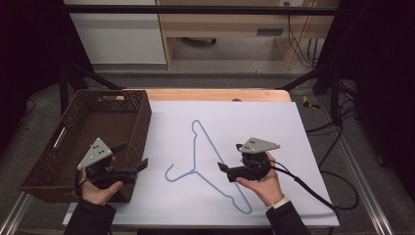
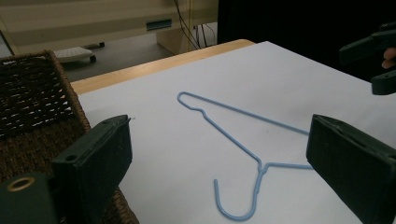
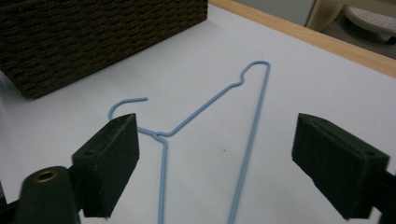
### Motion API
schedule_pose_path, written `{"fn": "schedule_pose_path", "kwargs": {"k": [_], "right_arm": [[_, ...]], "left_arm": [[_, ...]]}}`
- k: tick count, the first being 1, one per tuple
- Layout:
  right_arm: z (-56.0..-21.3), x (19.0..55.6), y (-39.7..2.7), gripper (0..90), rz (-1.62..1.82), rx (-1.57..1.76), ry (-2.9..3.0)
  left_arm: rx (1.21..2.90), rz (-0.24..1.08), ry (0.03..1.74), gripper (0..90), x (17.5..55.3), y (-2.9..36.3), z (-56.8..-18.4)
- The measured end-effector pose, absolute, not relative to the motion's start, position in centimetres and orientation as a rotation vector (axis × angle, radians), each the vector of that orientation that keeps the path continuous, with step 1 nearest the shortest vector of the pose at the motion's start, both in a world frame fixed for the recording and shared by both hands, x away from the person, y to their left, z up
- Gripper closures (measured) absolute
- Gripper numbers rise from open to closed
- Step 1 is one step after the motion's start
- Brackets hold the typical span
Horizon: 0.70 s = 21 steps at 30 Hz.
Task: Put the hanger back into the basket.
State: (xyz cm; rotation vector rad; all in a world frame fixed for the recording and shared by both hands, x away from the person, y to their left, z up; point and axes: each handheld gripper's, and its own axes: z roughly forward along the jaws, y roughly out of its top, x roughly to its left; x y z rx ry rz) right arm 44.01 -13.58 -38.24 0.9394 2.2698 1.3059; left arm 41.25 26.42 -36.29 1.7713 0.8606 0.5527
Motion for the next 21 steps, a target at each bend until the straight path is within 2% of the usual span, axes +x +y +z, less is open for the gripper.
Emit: {"fn": "schedule_pose_path", "kwargs": {"k": [10, 21], "right_arm": [[-40.6, 44.6, -10.2, 26.4, 1.198, 0.907, 2.395], [-42.8, 44.9, -8.5, 35.6, 1.123, 0.898, 2.486]], "left_arm": [[1.771, 0.551, 0.859, 6.7, 41.2, 26.4, -36.3], [1.766, 0.55, 0.858, 6.9, 41.2, 26.5, -36.3]]}}
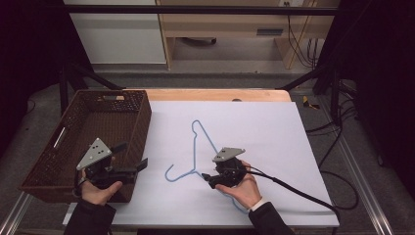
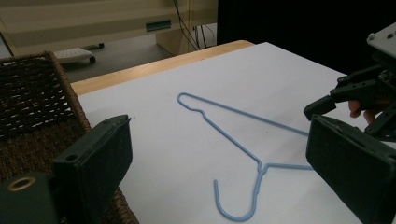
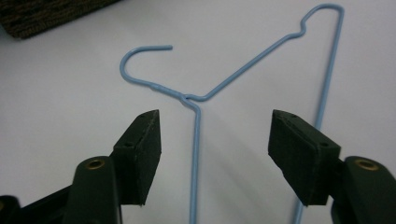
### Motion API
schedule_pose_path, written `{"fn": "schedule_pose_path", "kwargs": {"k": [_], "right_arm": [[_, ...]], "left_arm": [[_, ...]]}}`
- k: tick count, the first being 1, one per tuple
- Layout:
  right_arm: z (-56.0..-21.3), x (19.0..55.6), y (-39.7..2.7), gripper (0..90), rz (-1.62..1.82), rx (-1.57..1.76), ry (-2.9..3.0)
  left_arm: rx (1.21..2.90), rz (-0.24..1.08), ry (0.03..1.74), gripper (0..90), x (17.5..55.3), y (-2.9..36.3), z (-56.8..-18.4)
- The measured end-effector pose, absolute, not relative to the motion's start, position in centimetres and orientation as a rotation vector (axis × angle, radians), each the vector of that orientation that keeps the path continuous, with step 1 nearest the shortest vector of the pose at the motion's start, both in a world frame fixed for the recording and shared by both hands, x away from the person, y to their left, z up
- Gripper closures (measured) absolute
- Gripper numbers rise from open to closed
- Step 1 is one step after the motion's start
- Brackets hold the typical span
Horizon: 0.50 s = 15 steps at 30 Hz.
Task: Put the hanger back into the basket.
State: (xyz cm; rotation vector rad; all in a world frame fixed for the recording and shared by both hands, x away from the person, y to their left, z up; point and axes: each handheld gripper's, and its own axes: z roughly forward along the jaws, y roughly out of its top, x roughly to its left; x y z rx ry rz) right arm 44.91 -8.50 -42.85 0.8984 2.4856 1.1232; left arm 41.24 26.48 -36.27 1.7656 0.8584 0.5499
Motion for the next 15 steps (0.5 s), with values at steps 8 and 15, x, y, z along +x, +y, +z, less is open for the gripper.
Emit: {"fn": "schedule_pose_path", "kwargs": {"k": [8, 15], "right_arm": [[-44.8, 45.3, -7.6, 45.6, 1.026, 0.918, 2.558], [-45.9, 45.5, -7.1, 53.9, 0.947, 0.944, 2.61]], "left_arm": [[1.777, 0.546, 0.854, 7.0, 41.3, 26.2, -36.4], [1.779, 0.545, 0.852, 7.2, 41.3, 26.1, -36.5]]}}
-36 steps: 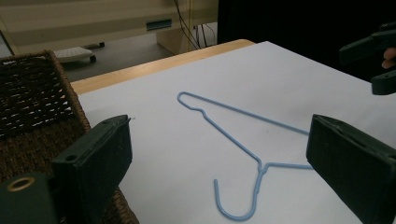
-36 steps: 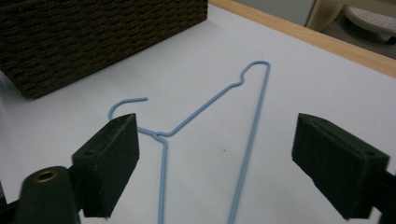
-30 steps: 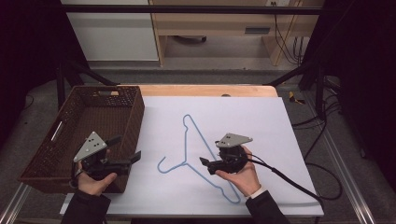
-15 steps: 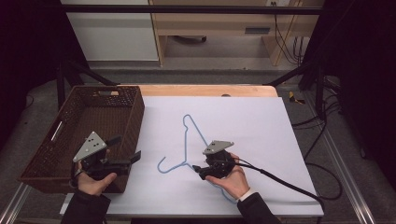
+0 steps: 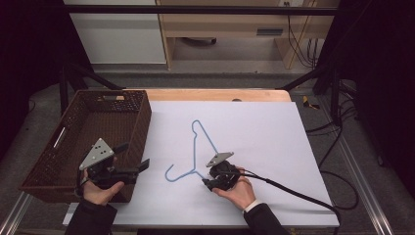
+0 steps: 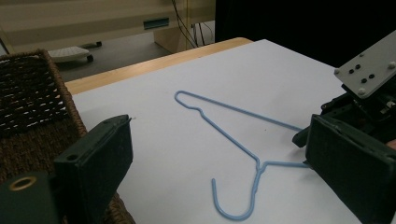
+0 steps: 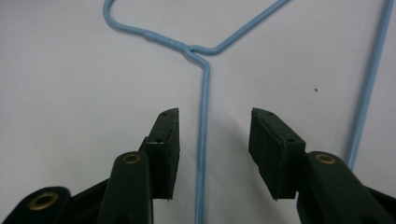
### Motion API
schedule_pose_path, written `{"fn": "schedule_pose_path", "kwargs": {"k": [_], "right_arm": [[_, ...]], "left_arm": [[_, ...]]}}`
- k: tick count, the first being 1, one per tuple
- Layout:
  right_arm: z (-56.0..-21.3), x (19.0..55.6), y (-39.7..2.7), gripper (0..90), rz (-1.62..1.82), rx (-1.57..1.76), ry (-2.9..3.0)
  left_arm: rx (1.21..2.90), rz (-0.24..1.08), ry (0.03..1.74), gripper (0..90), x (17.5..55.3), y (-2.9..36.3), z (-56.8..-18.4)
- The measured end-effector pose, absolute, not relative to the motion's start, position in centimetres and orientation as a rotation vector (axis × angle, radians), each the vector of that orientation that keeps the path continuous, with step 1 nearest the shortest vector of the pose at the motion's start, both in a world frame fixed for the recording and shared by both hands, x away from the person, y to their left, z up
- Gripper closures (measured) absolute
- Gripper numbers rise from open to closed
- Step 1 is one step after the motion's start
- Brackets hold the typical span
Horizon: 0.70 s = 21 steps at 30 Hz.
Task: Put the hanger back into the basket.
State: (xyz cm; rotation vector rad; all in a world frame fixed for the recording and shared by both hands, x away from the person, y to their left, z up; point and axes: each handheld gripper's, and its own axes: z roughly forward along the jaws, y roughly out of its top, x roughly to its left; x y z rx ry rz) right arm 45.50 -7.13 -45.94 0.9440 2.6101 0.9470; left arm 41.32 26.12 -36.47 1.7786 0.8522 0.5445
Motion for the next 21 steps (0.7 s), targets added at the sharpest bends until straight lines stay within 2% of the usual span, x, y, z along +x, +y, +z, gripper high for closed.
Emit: {"fn": "schedule_pose_path", "kwargs": {"k": [21], "right_arm": [[-46.56, 45.05, -6.48, 77.7, 0.86, 0.979, 2.638]], "left_arm": [[1.788, 0.543, 0.849, 7.7, 41.33, 25.76, -36.6]]}}
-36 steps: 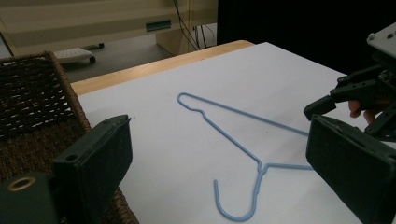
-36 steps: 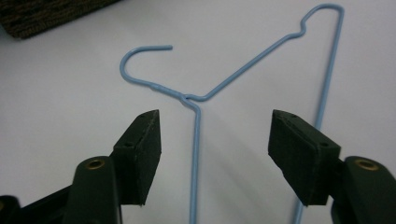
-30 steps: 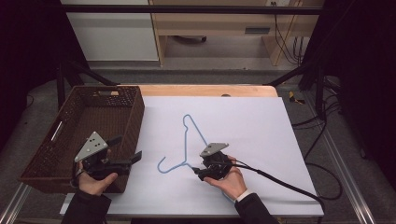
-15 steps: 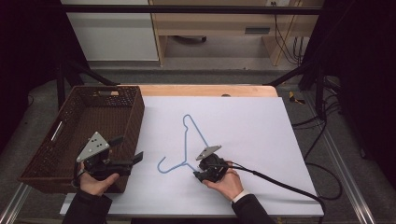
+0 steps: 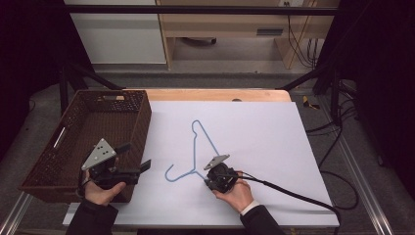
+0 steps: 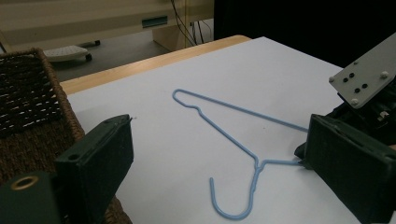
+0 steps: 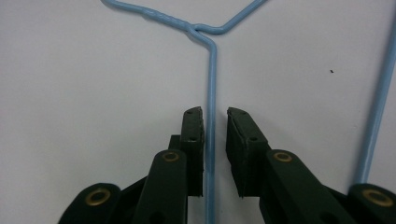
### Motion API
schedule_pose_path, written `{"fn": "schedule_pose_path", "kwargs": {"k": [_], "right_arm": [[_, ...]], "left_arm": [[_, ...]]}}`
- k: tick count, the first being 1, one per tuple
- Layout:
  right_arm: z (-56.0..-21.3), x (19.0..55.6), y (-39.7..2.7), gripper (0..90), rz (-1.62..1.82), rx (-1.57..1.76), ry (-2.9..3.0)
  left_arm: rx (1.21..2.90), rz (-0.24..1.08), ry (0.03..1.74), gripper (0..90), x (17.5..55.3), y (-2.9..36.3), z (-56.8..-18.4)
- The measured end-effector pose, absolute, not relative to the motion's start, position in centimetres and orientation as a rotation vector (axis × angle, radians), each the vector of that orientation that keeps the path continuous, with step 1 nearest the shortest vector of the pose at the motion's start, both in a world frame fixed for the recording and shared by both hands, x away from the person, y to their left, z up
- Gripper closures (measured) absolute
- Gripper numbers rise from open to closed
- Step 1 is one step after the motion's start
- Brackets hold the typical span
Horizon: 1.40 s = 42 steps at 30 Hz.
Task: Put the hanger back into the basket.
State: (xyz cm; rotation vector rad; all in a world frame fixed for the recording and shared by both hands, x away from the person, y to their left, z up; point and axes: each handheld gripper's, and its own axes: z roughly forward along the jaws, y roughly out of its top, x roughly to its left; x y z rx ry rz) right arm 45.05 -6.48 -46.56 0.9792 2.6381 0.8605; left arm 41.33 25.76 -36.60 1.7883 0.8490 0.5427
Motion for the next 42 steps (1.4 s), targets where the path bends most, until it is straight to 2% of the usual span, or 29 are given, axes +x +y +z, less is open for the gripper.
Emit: {"fn": "schedule_pose_path", "kwargs": {"k": [7, 23, 42], "right_arm": [[-46.6, 45.0, -6.4, 87.0, 0.85, 1.025, 2.62], [-46.1, 45.1, -6.8, 87.6, 0.898, 1.09, 2.611], [-42.5, 45.2, -9.4, 87.8, 1.14, 1.075, 2.552]], "left_arm": [[1.796, 0.543, 0.843, 7.9, 41.3, 25.6, -36.6], [1.801, 0.531, 0.83, 7.9, 41.2, 25.3, -36.6], [1.817, 0.504, 0.815, 4.9, 40.9, 24.5, -36.8]]}}
